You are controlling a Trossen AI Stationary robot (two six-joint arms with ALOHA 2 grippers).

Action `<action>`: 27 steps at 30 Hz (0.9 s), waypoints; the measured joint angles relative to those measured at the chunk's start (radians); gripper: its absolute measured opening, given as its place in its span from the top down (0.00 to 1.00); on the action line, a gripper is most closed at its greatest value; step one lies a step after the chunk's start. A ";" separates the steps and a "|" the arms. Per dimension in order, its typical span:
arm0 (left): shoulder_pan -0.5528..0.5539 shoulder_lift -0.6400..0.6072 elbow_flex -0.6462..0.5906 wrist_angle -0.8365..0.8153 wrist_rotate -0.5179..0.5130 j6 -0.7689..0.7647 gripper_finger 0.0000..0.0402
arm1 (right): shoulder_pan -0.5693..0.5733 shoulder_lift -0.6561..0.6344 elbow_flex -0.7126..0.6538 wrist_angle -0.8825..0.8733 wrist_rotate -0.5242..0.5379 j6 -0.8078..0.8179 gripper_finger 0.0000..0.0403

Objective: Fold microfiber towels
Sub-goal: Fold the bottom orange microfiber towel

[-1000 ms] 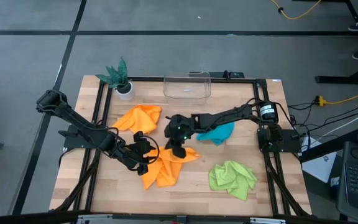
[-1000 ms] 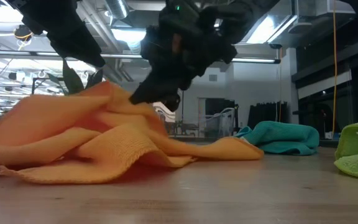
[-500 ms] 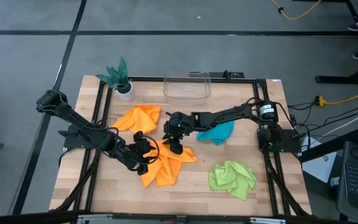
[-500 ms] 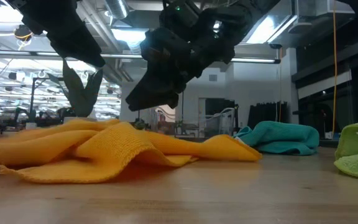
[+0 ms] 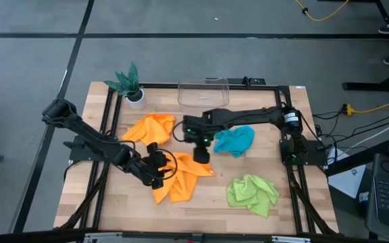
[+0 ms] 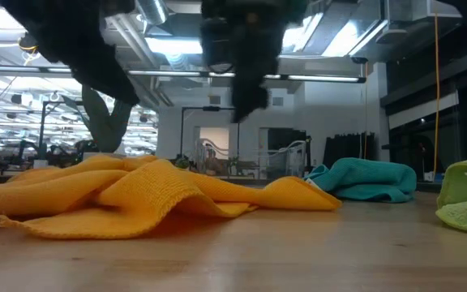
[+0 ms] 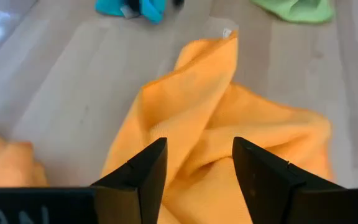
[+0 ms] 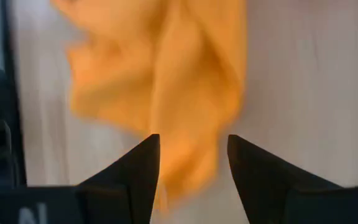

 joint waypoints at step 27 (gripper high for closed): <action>0.190 0.075 0.000 -0.035 0.221 0.209 0.56 | 0.280 -0.647 -0.859 0.423 0.272 0.250 0.59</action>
